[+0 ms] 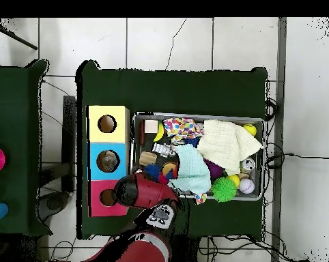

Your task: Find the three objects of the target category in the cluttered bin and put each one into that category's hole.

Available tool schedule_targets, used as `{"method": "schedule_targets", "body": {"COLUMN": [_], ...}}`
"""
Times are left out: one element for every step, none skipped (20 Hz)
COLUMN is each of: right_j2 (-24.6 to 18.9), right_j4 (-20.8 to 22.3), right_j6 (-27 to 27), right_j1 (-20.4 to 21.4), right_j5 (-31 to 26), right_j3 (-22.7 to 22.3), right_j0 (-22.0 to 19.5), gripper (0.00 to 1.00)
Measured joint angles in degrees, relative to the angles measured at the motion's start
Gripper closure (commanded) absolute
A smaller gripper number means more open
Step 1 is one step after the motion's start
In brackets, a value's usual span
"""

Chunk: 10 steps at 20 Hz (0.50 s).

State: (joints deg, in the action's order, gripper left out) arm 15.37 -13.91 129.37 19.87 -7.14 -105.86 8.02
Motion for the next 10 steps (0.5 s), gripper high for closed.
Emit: {"method": "schedule_targets", "body": {"right_j2": [0.01,0.0,0.01,-0.01,-0.02,-0.05,-0.25,-0.35,-0.47,-0.67], "right_j4": [0.0,0.01,0.01,0.02,0.02,0.02,0.05,0.05,0.05,0.06], "right_j6": [0.0,0.0,0.0,0.0,0.0,0.0,0.0,0.0,0.0,0.0], "right_j1": [-0.04,-0.04,-0.04,0.02,0.21,0.32,1.1,1.47,1.87,2.43], "right_j5": [0.42,0.7,1.06,1.85,2.39,2.5,2.56,2.55,2.49,2.34], "right_j3": [0.02,0.02,0.02,0.01,0.01,0.0,-0.02,-0.03,-0.04,-0.07], "right_j0": [-0.05,-0.05,-0.05,-0.08,-0.16,-0.22,-0.63,-0.82,-1.06,-1.44], "gripper": [1.0,1.0,1.0,1.0,1.0,1.0,1.0,1.0,1.0,1.0]}}
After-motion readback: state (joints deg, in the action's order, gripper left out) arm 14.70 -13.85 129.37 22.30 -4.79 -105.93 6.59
